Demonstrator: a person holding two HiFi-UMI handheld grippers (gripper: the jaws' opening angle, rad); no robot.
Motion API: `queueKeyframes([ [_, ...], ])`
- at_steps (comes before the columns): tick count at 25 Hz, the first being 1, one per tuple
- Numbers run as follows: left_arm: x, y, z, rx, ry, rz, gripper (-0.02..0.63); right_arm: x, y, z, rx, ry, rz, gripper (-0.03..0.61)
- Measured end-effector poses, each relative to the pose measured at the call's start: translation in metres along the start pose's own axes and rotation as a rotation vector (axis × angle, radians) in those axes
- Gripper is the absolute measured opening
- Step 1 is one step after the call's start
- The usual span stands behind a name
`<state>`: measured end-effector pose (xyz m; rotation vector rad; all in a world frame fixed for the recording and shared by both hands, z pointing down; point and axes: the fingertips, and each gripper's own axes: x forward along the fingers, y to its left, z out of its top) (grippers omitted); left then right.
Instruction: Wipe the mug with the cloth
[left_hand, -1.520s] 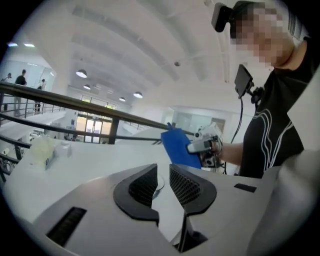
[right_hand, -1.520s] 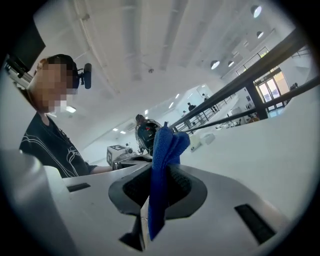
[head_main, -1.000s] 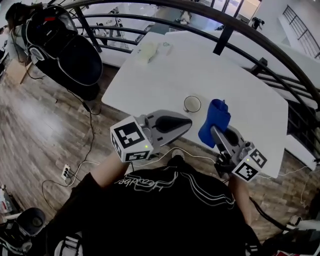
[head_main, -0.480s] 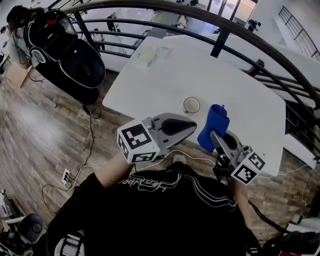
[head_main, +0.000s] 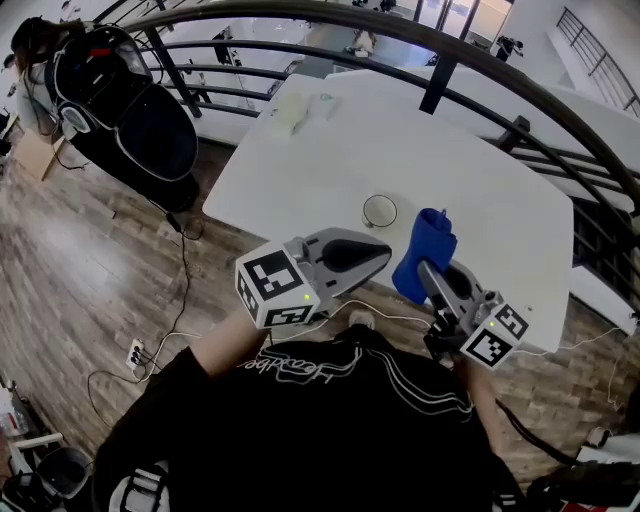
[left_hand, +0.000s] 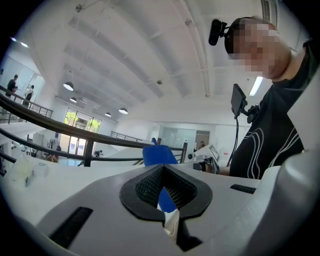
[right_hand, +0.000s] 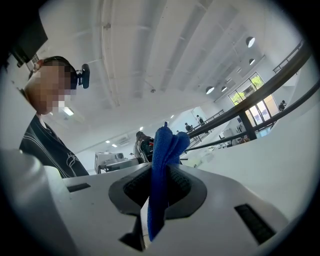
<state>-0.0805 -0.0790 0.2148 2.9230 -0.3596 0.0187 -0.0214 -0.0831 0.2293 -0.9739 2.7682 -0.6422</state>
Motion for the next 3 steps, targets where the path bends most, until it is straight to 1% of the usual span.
queueKeyframes([
  [3, 0.0030, 0.0055, 0.0005, -0.006, -0.002, 0.006, 0.008, 0.0018, -0.0045, 0.0012, 0.003, -0.001, 0.004, 0.048],
])
